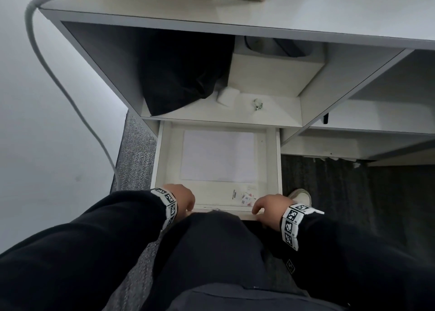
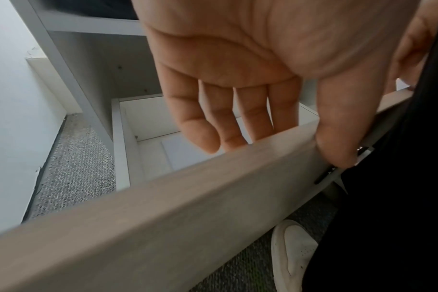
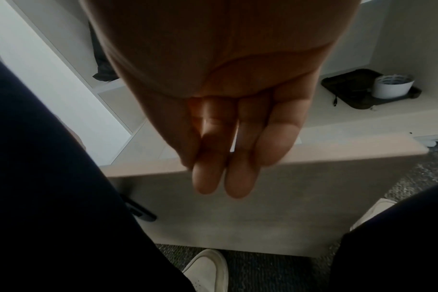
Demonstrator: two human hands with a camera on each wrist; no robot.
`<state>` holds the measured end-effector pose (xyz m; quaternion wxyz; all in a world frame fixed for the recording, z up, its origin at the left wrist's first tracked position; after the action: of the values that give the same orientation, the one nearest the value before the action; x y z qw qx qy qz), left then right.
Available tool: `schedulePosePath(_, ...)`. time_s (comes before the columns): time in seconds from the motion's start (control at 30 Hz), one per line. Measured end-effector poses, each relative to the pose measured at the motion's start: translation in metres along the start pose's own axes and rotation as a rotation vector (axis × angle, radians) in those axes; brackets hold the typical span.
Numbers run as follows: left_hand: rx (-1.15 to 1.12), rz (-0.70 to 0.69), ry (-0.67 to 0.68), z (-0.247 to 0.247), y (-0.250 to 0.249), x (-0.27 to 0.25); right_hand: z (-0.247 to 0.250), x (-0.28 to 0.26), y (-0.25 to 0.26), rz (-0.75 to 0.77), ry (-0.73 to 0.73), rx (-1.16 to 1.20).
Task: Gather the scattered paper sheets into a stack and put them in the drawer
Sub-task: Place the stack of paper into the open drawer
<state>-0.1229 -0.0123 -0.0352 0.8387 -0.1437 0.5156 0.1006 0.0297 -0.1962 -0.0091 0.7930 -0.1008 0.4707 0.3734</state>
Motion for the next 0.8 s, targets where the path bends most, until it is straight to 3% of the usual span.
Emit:
schedulePosePath(0.1,0.027,-0.011,-0.024,0.006,0.002,0.004,0.005,0.003,0.000,-0.004,-0.005,0.002)
schedulePosePath(0.23,0.043,-0.004,-0.156,0.029,0.011,0.007,0.023,0.012,-0.006,-0.014,-0.077,0.066)
schedulePosePath(0.53,-0.276,0.266,-0.573,0.084,0.052,-0.007,0.087,0.024,-0.009,-0.010,-0.399,0.167)
schedulePosePath(0.67,-0.493,0.241,-0.754,0.099,0.066,0.000,0.104,0.037,-0.008,0.057,-0.426,0.193)
schedulePosePath(0.8,-0.544,0.167,-0.757,0.109,0.066,0.018,0.114,0.052,-0.007,0.074,-0.448,0.140)
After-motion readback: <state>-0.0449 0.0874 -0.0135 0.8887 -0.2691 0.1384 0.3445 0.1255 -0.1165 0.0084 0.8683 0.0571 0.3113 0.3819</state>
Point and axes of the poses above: each hand's wrist, its own x-axis towards the middle knuckle, its own z-axis out of the back of the hand, y = z × x, the point moved 7 cm from there along x, towards the middle knuckle, and after that the axes turned 2 degrees about y, right-handed, at the moved point
